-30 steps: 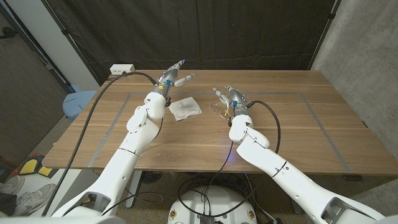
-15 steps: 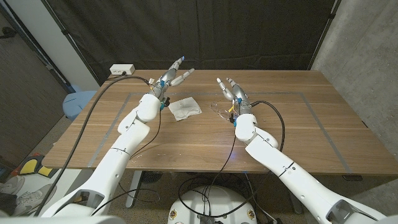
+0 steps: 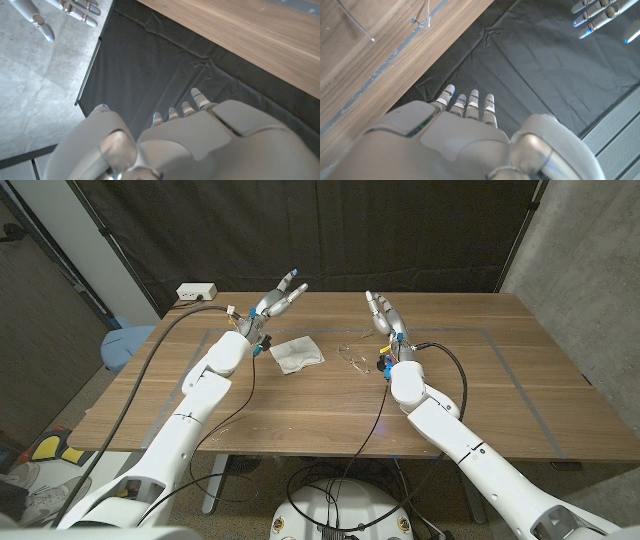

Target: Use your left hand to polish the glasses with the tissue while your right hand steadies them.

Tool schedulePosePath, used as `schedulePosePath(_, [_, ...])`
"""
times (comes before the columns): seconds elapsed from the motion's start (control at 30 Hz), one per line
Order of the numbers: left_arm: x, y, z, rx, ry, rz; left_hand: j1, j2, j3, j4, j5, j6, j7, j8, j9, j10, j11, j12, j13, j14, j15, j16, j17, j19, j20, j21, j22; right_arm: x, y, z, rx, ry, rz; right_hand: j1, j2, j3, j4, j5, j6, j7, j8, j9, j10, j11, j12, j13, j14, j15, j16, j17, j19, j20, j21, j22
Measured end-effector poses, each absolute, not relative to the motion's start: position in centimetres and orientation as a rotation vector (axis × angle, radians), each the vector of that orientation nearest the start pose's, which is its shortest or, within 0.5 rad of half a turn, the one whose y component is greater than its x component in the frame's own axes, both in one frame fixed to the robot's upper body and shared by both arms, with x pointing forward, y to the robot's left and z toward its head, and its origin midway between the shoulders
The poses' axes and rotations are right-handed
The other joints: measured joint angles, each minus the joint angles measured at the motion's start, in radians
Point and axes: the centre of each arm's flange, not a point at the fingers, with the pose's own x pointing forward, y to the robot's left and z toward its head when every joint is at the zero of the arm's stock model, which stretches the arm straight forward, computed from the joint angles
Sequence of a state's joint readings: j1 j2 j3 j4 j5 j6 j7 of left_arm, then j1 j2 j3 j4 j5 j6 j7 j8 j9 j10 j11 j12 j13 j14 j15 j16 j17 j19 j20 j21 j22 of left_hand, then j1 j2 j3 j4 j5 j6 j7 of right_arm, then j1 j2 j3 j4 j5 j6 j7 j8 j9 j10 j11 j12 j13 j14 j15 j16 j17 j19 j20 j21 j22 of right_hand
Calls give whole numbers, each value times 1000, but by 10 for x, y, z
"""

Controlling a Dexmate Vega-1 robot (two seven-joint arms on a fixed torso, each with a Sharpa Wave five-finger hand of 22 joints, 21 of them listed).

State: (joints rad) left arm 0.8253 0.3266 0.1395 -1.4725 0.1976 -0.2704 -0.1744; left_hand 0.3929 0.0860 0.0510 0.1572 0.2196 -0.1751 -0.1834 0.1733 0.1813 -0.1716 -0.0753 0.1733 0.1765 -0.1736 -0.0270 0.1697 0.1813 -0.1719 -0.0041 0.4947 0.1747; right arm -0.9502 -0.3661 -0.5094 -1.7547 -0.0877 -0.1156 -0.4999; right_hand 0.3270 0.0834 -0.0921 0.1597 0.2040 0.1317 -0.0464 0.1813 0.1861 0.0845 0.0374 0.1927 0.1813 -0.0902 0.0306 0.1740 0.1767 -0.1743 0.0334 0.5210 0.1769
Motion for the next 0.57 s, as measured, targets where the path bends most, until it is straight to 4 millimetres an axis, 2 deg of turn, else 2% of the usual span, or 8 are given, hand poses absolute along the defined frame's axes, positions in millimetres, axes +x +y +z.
schedulePosePath(0.17, [618,238,63,585,-839,-268,-5,4,-6,-2,0,0,0,0,0,0,0,0,0,0,0,0,0,0,0,-3,4,581,-150,-8,-357,-729,-102,-18,-3,-14,-2,1,0,0,0,-5,-16,17,-5,0,-12,11,0,-2,2,-6,-10,0])
schedulePosePath(0.2, [620,239,63,581,-837,-270,-22,5,-7,-1,0,0,0,0,0,0,0,0,0,0,0,0,0,-4,-4,-3,5,581,-152,-7,-340,-739,-99,-27,-7,-17,-5,8,0,0,0,-5,-19,32,-5,-2,-14,29,0,-4,3,-6,-18,0])
schedulePosePath(0.23, [620,240,64,573,-839,-282,-22,4,-9,1,4,0,0,0,0,0,0,0,0,0,0,0,0,-5,-6,-5,5,581,-155,-6,-330,-742,-100,-35,-2,-23,-11,13,1,10,2,-5,-22,57,-5,-4,-8,54,1,-5,2,-4,-26,0])
schedulePosePath(0.3, [621,241,64,563,-839,-296,-22,4,-9,1,7,0,0,0,0,0,0,0,0,0,0,0,0,0,-11,-7,5,581,-159,-5,-312,-748,-104,-55,-2,-30,-18,25,2,65,4,-5,-21,119,-5,-5,19,120,8,-7,0,27,-44,0])
schedulePosePath(0.37, [622,242,63,555,-837,-306,-22,4,-9,1,7,0,0,0,0,0,0,0,0,0,0,0,0,0,-11,-7,5,581,-163,-4,-300,-750,-112,-55,-2,-35,-23,31,-1,104,4,-5,-18,157,0,-9,40,157,11,-9,2,49,-57,0])
schedulePosePath(0.43, [624,243,62,542,-832,-325,-23,4,-12,4,7,0,0,0,0,0,0,0,0,0,0,0,0,0,-18,-9,5,580,-170,-3,-283,-752,-128,-59,1,-38,-26,31,0,111,4,-5,-18,168,0,-9,49,169,11,-9,3,57,-60,0])
schedulePosePath(0.57, [628,247,60,528,-820,-338,-32,13,-12,4,7,4,4,0,0,0,8,0,0,0,0,0,0,2,-20,-15,5,580,-175,-1,-264,-759,-141,-59,1,-38,-26,35,6,105,4,-5,-18,168,0,-9,49,170,11,-9,2,64,-71,0])
